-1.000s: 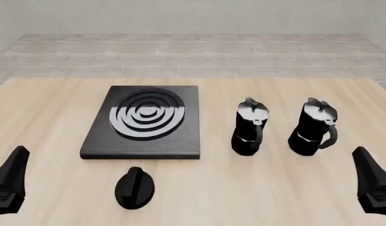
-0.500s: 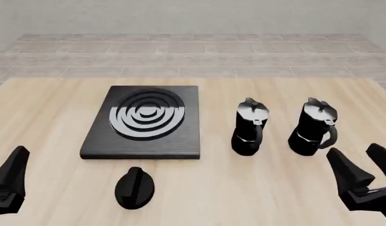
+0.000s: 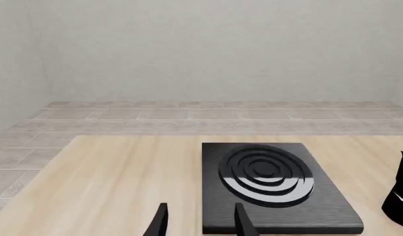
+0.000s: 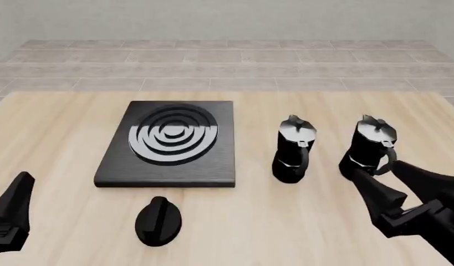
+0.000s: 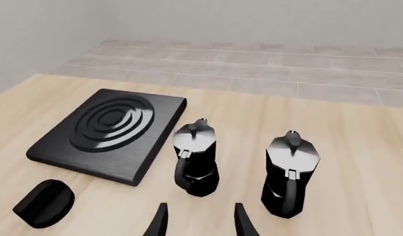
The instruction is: Put both moka pots on the stove.
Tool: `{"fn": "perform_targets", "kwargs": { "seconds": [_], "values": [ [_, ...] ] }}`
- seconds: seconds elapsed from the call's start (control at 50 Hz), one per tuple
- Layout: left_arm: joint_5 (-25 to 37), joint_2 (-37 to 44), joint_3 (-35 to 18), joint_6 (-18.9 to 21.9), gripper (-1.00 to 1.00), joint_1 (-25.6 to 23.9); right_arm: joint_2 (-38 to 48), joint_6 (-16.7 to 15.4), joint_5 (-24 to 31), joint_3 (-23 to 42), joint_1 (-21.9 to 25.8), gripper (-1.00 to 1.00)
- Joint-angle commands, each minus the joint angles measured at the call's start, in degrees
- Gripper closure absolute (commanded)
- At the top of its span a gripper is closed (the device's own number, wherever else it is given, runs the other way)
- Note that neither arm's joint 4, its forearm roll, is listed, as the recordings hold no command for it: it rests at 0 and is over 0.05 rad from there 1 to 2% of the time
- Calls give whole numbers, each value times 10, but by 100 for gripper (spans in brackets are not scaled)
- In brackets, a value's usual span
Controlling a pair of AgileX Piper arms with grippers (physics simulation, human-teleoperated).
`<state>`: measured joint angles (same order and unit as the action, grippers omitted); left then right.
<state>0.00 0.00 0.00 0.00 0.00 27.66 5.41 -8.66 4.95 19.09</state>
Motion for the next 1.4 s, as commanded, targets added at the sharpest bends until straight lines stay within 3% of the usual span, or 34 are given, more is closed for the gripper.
{"fn": "perform_targets", "kwargs": {
  "seconds": [0.02,0.12,0.28,0.5,1.08,1.4],
  "values": [
    [0,0,0,0,-100,0,110,20,-76,18,0,-100],
    [0,0,0,0,-100,0,181,8,-146,10,10,-100],
    [0,0,0,0,-100,0,227,7,-191,11,24,-100],
    [0,0,0,0,-100,0,271,9,-228,13,50,-100],
    [0,0,0,0,-100,0,423,-9,-369,20,63,-100],
    [0,0,0,0,-100,0,492,1,-423,27,58,-100]
  ]
}}
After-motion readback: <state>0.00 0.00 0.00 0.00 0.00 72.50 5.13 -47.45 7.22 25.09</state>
